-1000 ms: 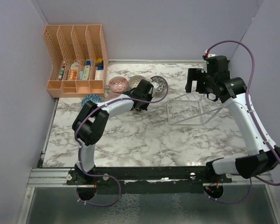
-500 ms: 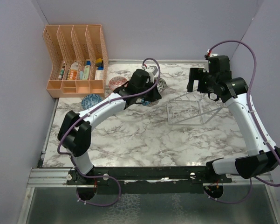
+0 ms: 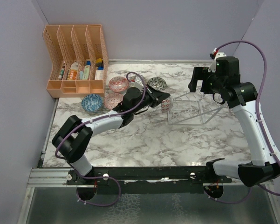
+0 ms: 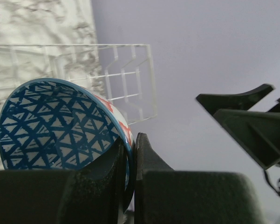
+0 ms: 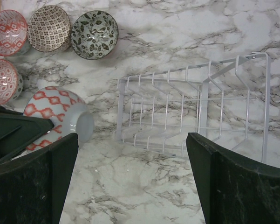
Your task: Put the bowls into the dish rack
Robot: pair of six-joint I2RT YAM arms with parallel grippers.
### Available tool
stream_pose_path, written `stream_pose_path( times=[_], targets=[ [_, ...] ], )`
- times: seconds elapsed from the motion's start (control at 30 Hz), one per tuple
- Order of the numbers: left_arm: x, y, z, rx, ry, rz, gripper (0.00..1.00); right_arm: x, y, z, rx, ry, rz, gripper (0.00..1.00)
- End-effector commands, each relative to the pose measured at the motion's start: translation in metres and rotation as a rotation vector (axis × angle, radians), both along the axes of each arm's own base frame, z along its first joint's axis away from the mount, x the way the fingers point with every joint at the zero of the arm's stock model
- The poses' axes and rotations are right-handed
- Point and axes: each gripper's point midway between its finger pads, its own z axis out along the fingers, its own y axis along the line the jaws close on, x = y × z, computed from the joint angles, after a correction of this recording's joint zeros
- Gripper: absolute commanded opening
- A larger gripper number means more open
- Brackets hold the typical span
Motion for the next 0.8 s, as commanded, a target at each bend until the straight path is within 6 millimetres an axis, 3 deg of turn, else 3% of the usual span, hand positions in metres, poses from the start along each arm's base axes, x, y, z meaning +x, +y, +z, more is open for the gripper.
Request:
stream_pose_path(
  times=[0.0, 0.27, 0.77],
  targets=[
    [0.009, -0.010, 0.064, -0.362, -0.075, 0.049, 0.00, -0.007, 0.008, 0.024, 0.054, -0.060, 0.044, 1.00],
    [0.017, -0.018, 0.032, -0.473, -0.018, 0.093, 0.00, -0.008, 0.011, 0.025, 0.067, -0.062, 0.057, 1.00],
    [0.023, -0.026, 0.006, -0.631, 0.051, 0.095, 0.00, -0.007, 0.012, 0.015, 0.062, -0.036, 0.061, 1.00]
  ],
)
